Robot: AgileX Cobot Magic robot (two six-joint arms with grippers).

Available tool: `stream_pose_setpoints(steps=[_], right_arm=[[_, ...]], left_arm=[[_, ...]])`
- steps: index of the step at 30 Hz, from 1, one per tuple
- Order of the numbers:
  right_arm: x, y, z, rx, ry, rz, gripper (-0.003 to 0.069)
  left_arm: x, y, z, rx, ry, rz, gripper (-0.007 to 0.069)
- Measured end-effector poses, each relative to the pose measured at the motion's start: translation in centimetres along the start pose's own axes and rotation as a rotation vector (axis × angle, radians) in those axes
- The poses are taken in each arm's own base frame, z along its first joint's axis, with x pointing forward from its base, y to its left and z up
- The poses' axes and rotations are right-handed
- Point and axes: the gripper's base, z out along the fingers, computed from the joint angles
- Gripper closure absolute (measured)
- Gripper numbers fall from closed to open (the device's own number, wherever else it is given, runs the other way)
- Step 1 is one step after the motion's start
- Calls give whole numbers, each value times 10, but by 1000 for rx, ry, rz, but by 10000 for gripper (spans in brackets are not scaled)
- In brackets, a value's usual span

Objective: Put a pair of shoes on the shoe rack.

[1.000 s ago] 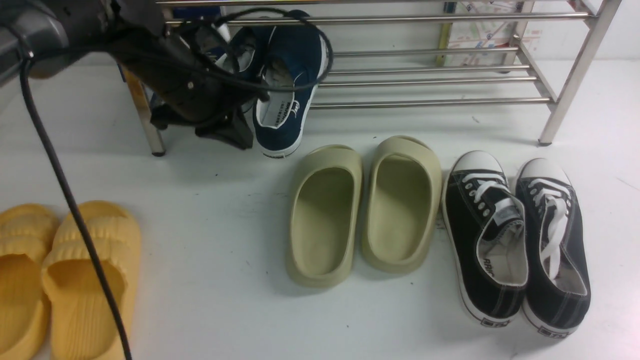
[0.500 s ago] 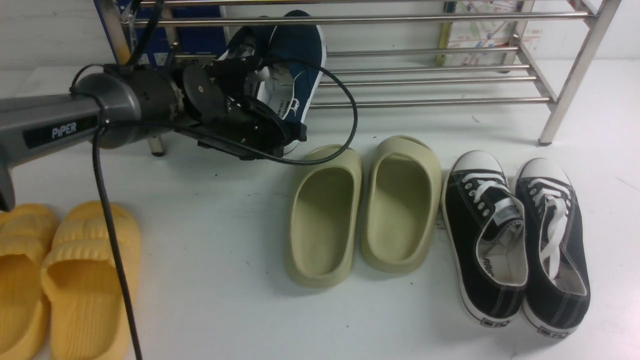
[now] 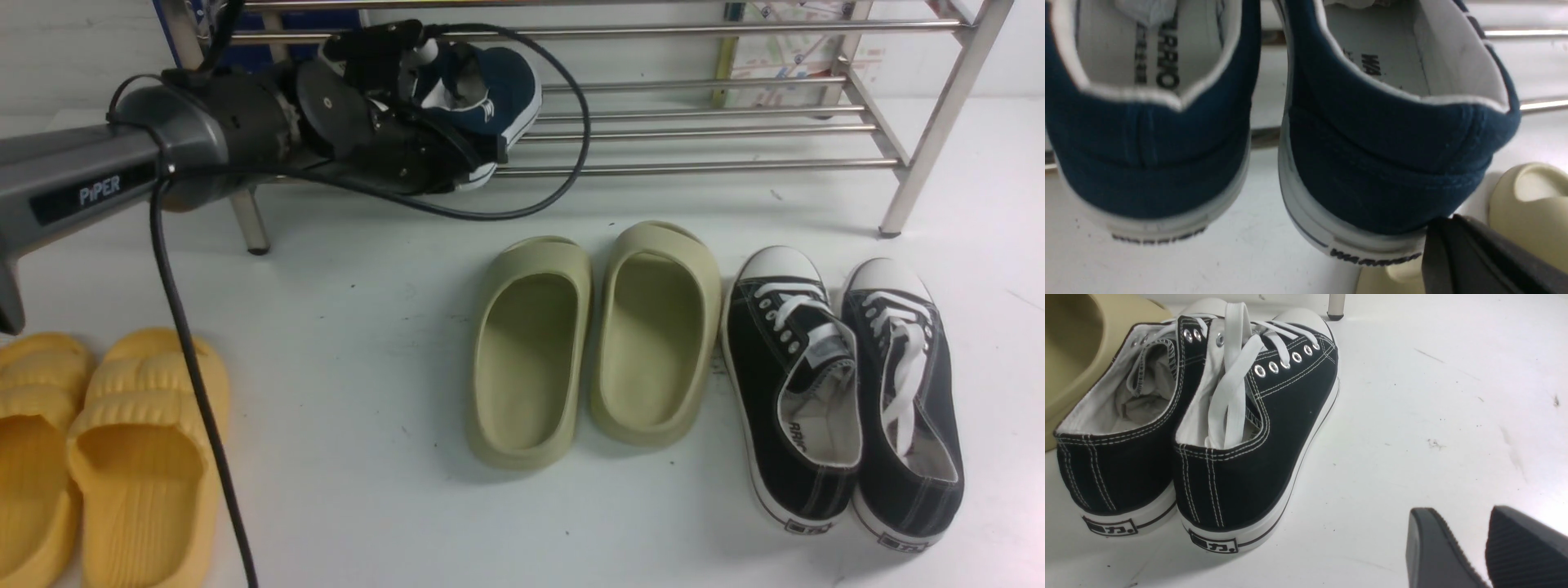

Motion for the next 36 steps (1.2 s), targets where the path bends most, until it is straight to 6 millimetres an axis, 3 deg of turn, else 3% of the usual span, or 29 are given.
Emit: stream_pose_setpoints(steps=[13, 17, 18, 20, 21, 23, 27, 28, 29, 31, 32, 36], right_arm=[[0, 0, 0, 0, 0, 0, 419], [0, 0, 0, 0, 0, 0, 419], [0, 0, 0, 0, 0, 0, 419], [0, 0, 0, 0, 0, 0, 419], [0, 0, 0, 0, 0, 0, 419], [0, 0, 0, 0, 0, 0, 419], [0, 0, 0, 0, 0, 0, 419], [0, 0, 0, 0, 0, 0, 419], [0, 0, 0, 0, 0, 0, 419], [0, 0, 0, 0, 0, 0, 419], [0, 0, 0, 0, 0, 0, 419], [0, 0, 0, 0, 0, 0, 419]], left_arm=[[8, 2, 11, 0, 48, -33, 629], [9, 0, 6, 12, 90, -42, 475], [10, 0, 6, 13, 94, -42, 465], [5, -5, -9, 36, 138, -38, 338], [5, -6, -11, 39, 142, -37, 329], [-10, -11, -46, 67, 175, -39, 234], [-31, -8, -106, 83, 197, -74, 211], [-38, -6, -130, 84, 193, -89, 228], [-43, -4, -155, 82, 180, -99, 258], [-46, -3, -176, 77, 159, -107, 295], [-45, -3, -208, 68, 111, -116, 370], [-28, -7, -271, 53, -33, -108, 583]])
